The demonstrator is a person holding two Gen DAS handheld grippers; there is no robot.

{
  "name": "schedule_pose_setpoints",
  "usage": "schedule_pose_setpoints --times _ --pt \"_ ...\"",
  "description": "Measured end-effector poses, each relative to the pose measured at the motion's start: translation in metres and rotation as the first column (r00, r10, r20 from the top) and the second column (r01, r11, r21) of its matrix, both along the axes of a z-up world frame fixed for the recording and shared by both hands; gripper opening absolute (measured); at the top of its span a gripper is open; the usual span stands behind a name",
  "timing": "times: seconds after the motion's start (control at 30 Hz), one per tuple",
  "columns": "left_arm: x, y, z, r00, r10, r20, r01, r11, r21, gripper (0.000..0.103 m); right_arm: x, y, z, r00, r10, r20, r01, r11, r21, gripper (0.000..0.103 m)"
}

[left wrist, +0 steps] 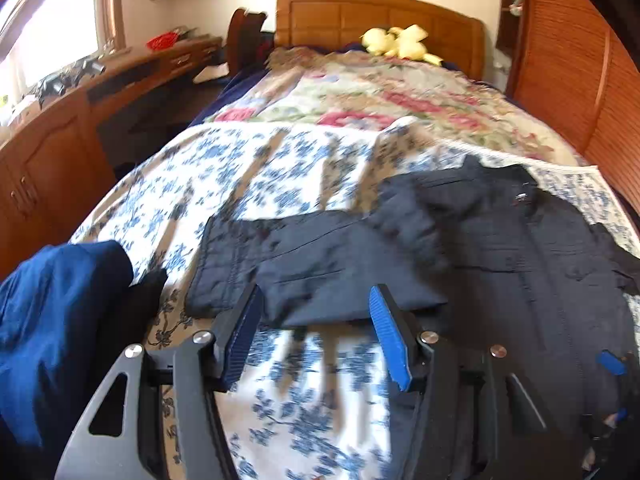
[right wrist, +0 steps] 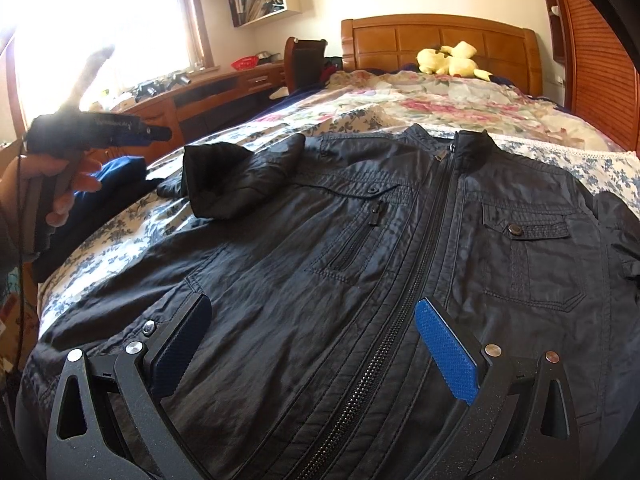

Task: Fold large clothes

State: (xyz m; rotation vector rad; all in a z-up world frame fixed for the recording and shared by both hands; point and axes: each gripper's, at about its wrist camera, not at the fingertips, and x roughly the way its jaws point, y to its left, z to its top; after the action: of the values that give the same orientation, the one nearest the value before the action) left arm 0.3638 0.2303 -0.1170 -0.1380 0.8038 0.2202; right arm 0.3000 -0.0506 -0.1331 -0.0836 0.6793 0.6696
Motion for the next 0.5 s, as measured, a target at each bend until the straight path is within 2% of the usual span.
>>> schedule_pose_setpoints --times 0.23,0.5 --pt "0.015 0.043 -0.042 0.993 0.102 -0.056 -0.104 0.994 -0.019 0.055 0.001 0.0 -0.001 1.0 0.003 -0.003 -0.003 1.0 -0.002 0.103" --pt "0.024 0.078 -0.073 0.977 0.193 -0.094 -0.197 0.98 -0.041 0.055 0.003 0.001 -0.002 1.0 0.007 -0.01 -0.007 1.0 -0.004 0.103"
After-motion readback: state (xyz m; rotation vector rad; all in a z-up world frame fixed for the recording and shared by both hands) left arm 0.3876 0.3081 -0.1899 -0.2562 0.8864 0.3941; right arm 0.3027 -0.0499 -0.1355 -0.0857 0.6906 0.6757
